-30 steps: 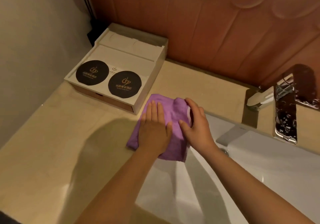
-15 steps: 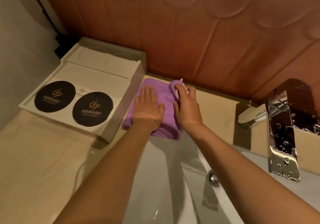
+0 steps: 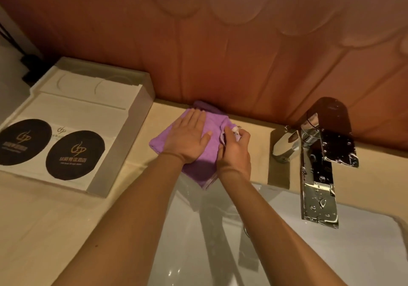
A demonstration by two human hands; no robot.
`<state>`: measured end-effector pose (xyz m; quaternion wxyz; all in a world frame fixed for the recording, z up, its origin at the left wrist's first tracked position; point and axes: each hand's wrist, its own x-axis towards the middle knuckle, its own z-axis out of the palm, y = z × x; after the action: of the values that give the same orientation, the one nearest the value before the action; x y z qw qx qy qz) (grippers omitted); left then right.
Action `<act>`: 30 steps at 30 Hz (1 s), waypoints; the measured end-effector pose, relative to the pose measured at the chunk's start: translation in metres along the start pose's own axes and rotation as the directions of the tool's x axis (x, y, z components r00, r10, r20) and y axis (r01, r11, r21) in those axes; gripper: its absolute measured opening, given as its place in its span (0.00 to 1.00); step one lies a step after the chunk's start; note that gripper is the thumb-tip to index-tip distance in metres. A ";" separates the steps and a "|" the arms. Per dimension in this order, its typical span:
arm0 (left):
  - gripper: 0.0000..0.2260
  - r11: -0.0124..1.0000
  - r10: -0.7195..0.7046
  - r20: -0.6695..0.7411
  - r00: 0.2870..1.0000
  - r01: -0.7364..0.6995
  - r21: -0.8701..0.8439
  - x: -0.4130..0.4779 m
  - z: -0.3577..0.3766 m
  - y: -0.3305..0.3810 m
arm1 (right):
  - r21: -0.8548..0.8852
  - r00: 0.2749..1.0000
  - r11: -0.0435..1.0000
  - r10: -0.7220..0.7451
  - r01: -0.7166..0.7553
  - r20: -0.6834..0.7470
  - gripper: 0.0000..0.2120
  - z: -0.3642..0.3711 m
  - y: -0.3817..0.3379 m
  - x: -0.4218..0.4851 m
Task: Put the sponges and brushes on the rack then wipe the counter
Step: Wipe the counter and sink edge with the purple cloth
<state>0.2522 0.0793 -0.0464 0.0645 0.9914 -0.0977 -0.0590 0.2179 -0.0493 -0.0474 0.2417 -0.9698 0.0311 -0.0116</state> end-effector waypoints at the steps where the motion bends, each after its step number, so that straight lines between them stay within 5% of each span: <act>1: 0.28 0.999 0.034 0.007 0.999 -0.034 0.001 0.000 0.001 0.006 | -0.074 1.000 0.997 0.010 -0.009 0.019 0.18 -0.004 0.007 -0.004; 6: 0.28 0.977 0.211 0.021 0.977 -0.211 0.013 0.001 0.001 0.037 | -0.008 0.988 0.989 0.150 -0.149 0.037 0.23 -0.025 0.018 -0.038; 10: 0.28 0.950 0.312 0.029 0.950 -0.312 0.020 -0.004 0.004 0.055 | 0.157 0.995 0.985 0.081 -0.071 -0.059 0.25 -0.030 0.036 -0.071; 13: 0.28 0.944 0.330 0.042 0.943 -0.331 0.010 -0.017 0.009 0.075 | 0.112 0.991 0.993 0.042 -0.028 -0.129 0.21 -0.035 0.055 -0.092; 15: 0.29 0.948 0.317 0.066 0.946 -0.317 -0.016 -0.024 0.011 0.089 | 0.043 0.978 0.996 0.079 -0.072 -0.194 0.16 -0.043 0.072 -0.099; 19: 0.29 0.958 0.280 0.126 0.952 -0.268 -0.104 -0.044 0.004 0.121 | 0.132 0.973 0.965 0.221 -0.228 0.061 0.15 -0.069 0.104 -0.110; 26: 0.31 0.959 0.269 0.039 0.962 -0.263 -0.102 -0.088 0.009 0.154 | 0.012 0.974 0.982 0.188 -0.191 0.124 0.19 -0.124 0.143 -0.114; 28: 0.28 0.965 0.161 -0.018 0.987 -0.161 -0.206 -0.099 0.008 0.177 | -0.002 0.978 0.985 0.173 -0.174 0.119 0.18 -0.141 0.160 -0.111; 30: 0.27 0.956 0.060 0.069 0.996 -0.038 -0.289 -0.103 0.012 0.198 | -0.022 0.982 0.986 0.164 -0.163 0.098 0.20 -0.156 0.172 -0.102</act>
<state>0.1134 -0.0934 -0.0195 0.2056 0.9657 -0.1150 -0.1093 0.1010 -0.2669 0.0086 0.2363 -0.9650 0.0986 0.0568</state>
